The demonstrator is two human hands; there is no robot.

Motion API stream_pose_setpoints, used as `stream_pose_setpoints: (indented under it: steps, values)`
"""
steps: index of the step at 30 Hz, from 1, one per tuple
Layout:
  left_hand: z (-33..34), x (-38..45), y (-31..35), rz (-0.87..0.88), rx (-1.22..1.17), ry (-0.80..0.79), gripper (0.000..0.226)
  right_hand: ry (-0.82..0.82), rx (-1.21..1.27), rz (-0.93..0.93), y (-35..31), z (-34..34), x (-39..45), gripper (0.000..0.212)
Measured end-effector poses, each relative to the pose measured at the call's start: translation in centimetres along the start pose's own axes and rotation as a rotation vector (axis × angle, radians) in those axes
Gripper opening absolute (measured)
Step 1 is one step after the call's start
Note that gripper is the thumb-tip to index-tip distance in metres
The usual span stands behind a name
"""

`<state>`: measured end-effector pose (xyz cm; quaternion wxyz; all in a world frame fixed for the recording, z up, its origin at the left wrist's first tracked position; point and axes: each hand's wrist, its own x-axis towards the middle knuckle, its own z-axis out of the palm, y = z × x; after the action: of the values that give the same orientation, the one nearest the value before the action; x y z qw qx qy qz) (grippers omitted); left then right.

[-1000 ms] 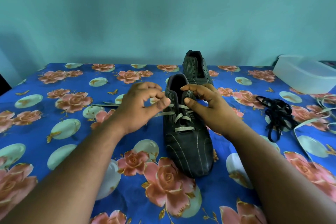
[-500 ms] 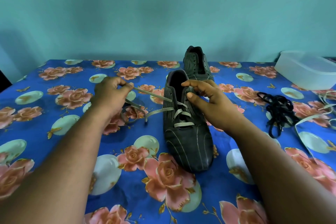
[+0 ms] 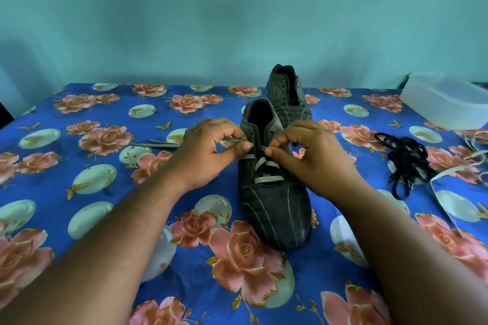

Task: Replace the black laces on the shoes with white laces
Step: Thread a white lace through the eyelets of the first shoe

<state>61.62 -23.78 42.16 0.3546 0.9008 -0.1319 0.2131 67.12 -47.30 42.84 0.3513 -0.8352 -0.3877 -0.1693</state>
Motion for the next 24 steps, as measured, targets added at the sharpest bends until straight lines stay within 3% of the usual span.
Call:
stream_pose_setpoints:
  steps: [3,7,12,17,20,24]
  values:
    - [-0.2,-0.1,0.4,-0.032,-0.094,-0.023,0.017,-0.064,0.051,0.011,-0.2,0.0,0.2,0.009]
    - [-0.2,-0.1,0.9,-0.154,-0.242,-0.071,0.009,-0.199,0.318,0.238,-0.5,-0.1,0.4,0.017]
    - [-0.4,-0.2,0.8,-0.318,-0.430,-0.065,0.012,-0.046,0.339,0.268,-0.9,0.4,0.5,0.010]
    - [-0.4,-0.2,1.4,-0.361,-0.420,-0.046,0.012,-0.071,0.413,0.394,-0.1,0.7,0.5,0.023]
    - [-0.4,-0.2,1.7,-0.339,-0.380,-0.018,0.013,-0.092,0.343,0.323,-0.1,0.1,0.4,0.010]
    - [-0.9,-0.3,2.4,-0.362,-0.383,-0.094,0.044,-0.105,0.084,0.060,-0.1,-0.3,0.3,0.014]
